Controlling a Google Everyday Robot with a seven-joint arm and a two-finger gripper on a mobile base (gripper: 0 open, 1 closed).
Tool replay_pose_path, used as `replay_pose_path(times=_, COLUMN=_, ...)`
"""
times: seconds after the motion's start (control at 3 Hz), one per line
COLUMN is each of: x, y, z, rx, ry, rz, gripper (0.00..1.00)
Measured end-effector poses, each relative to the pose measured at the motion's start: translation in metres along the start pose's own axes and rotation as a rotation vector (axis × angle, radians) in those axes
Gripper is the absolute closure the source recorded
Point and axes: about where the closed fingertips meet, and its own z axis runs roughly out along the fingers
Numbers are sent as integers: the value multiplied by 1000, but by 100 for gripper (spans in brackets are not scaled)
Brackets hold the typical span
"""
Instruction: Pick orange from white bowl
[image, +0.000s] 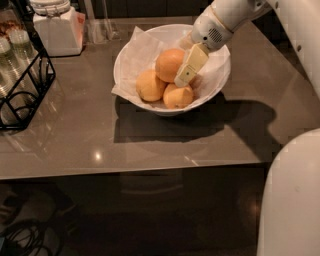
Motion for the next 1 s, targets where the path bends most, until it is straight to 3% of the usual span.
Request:
replay_pose_path(times=0.33, x=2, y=-1, z=18, rx=-37, ry=9, rz=23, gripper=0)
replay_pose_path(times=1.0, x=-3, y=-1, z=28, rx=-60, ry=22, rz=32, gripper=42)
